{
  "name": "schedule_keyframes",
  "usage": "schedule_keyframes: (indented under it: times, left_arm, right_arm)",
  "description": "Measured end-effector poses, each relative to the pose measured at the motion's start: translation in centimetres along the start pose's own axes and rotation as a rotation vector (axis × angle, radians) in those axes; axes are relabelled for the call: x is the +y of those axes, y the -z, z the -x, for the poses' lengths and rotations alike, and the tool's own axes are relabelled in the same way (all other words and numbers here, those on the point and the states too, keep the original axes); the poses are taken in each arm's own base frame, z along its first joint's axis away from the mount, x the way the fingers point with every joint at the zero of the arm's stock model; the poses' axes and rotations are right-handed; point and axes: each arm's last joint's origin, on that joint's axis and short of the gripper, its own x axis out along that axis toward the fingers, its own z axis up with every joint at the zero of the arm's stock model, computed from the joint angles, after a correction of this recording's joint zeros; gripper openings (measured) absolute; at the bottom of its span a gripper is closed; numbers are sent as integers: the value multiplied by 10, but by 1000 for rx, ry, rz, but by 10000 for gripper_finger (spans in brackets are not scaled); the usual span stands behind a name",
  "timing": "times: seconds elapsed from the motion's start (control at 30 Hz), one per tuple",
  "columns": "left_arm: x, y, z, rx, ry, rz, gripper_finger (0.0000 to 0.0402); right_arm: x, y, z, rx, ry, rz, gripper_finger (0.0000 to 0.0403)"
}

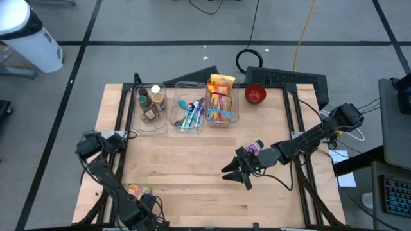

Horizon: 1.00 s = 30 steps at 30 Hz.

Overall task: Pick & Place Food Item
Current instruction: Put the green noodle pack into the right transparent bin

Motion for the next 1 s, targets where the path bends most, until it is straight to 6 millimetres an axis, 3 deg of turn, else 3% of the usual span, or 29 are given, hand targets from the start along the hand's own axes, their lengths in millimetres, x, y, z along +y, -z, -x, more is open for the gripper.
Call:
schedule_keyframes:
  times: [0.4, 1.0]
  left_arm:
    - [-3, -7, -21, 13, -135, 141, 154]
    - [4, -32, -13, -148, -257, 287, 154]
  right_arm:
    - [0, 0, 0, 1, 0, -2, 164]
    - [0, 0, 0, 5, 0, -10, 164]
